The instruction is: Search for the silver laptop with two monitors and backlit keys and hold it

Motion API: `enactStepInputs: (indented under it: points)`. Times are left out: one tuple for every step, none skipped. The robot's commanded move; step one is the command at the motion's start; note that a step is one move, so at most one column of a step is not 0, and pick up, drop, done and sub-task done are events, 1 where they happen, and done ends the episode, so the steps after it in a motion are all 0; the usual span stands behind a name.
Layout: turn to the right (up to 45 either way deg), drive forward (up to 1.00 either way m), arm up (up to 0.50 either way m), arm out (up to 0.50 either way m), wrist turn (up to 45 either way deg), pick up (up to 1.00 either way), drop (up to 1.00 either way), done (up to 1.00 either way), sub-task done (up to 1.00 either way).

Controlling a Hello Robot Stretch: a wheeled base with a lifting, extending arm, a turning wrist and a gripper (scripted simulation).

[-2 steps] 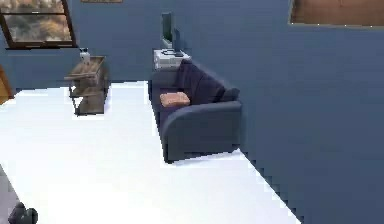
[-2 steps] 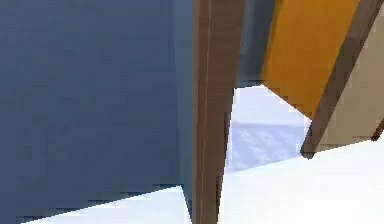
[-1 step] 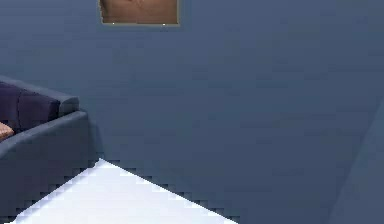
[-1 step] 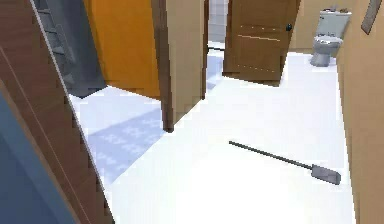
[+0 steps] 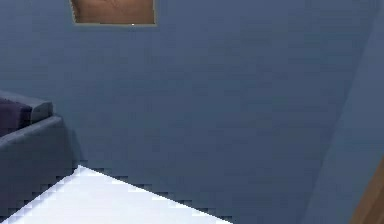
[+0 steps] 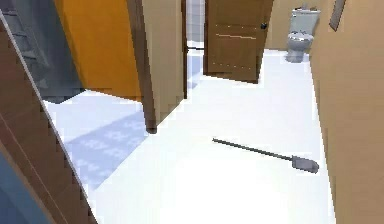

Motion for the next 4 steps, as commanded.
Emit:
enactStepInputs:
  points:
    - [3.0,0.00,0.00,0.00,0.0,0.00,0.00,0.00,0.00]
    - [0.0,0.20,0.00,0.00,0.0,0.00,0.00,0.00,0.00]
    - [-45.0,0.00,0.00,0.00,0.0,0.00,0.00,0.00,0.00]
    - [-42.0,0.00,0.00,0.00,0.0,0.00,0.00,0.00,0.00]
